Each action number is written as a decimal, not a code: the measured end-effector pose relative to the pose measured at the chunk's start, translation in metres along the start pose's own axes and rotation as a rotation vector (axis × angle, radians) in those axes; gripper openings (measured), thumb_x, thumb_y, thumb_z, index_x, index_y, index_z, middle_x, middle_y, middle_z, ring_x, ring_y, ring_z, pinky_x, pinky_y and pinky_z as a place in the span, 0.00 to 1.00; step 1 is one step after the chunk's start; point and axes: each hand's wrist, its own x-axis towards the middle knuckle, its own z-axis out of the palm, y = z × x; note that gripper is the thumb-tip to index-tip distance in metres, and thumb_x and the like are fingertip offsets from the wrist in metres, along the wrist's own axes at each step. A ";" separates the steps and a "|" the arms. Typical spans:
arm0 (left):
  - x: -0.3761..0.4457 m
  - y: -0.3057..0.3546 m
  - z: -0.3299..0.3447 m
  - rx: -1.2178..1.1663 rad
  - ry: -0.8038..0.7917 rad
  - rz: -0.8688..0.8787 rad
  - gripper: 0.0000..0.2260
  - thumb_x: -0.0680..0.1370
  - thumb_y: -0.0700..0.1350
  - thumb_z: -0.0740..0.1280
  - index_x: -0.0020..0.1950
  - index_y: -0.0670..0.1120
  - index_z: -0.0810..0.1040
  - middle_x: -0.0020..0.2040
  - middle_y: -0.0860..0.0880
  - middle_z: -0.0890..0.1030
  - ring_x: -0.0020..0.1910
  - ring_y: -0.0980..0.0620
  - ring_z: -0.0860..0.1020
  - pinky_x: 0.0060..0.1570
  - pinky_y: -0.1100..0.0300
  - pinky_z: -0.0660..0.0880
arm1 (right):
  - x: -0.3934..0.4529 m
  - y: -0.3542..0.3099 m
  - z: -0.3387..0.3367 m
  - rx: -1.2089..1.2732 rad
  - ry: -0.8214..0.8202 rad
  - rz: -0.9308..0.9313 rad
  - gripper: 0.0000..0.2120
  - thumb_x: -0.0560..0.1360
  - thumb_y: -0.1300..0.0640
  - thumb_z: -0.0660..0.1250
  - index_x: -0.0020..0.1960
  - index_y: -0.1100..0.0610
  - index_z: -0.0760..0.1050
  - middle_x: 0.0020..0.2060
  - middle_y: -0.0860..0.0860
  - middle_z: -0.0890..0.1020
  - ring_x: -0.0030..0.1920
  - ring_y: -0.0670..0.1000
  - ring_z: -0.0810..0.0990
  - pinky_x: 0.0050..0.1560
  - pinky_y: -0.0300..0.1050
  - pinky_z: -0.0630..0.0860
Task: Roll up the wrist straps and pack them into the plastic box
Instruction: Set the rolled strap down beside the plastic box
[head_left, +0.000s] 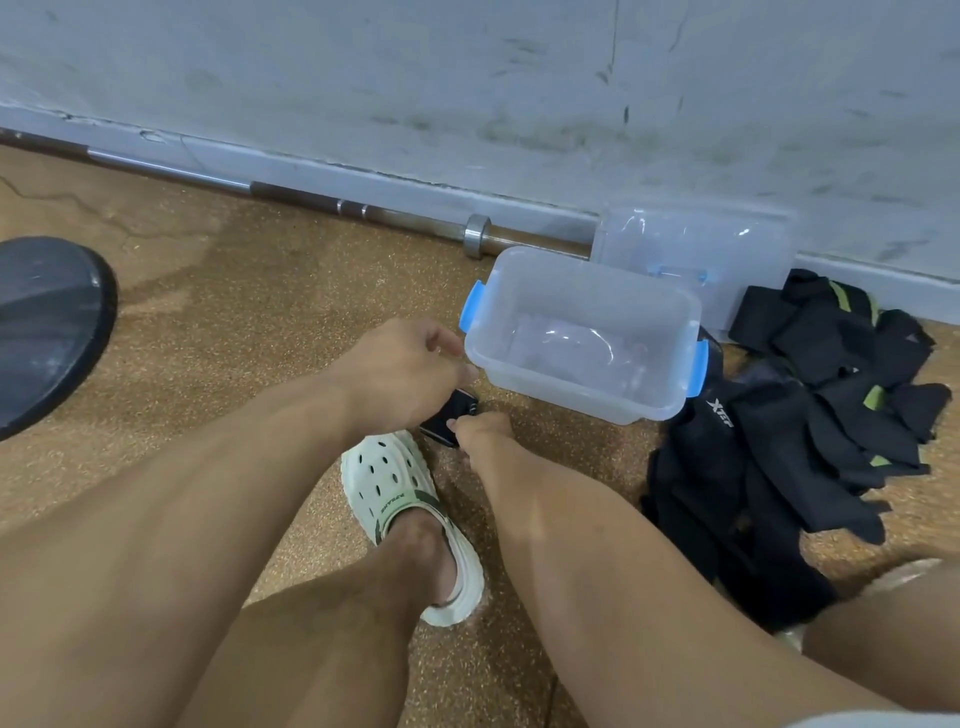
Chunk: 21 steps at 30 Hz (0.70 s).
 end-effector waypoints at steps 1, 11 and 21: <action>0.000 0.001 0.001 -0.001 0.002 0.003 0.12 0.81 0.51 0.69 0.64 0.53 0.78 0.57 0.53 0.77 0.45 0.58 0.74 0.38 0.66 0.66 | 0.001 0.001 -0.001 0.026 -0.011 -0.011 0.30 0.71 0.52 0.80 0.67 0.64 0.75 0.56 0.60 0.85 0.49 0.56 0.84 0.50 0.47 0.82; 0.006 0.021 0.013 0.012 0.012 0.030 0.16 0.81 0.52 0.69 0.67 0.50 0.76 0.61 0.51 0.78 0.47 0.56 0.76 0.37 0.67 0.66 | 0.018 0.017 -0.043 -0.016 0.044 0.005 0.19 0.74 0.55 0.69 0.64 0.60 0.78 0.55 0.53 0.84 0.55 0.55 0.84 0.47 0.46 0.81; 0.011 0.039 0.028 0.013 0.010 0.057 0.16 0.80 0.51 0.70 0.67 0.50 0.78 0.64 0.50 0.78 0.55 0.50 0.77 0.39 0.69 0.67 | -0.031 0.024 -0.061 -0.056 0.176 -0.180 0.20 0.73 0.51 0.77 0.55 0.54 0.69 0.55 0.53 0.79 0.49 0.57 0.79 0.47 0.47 0.77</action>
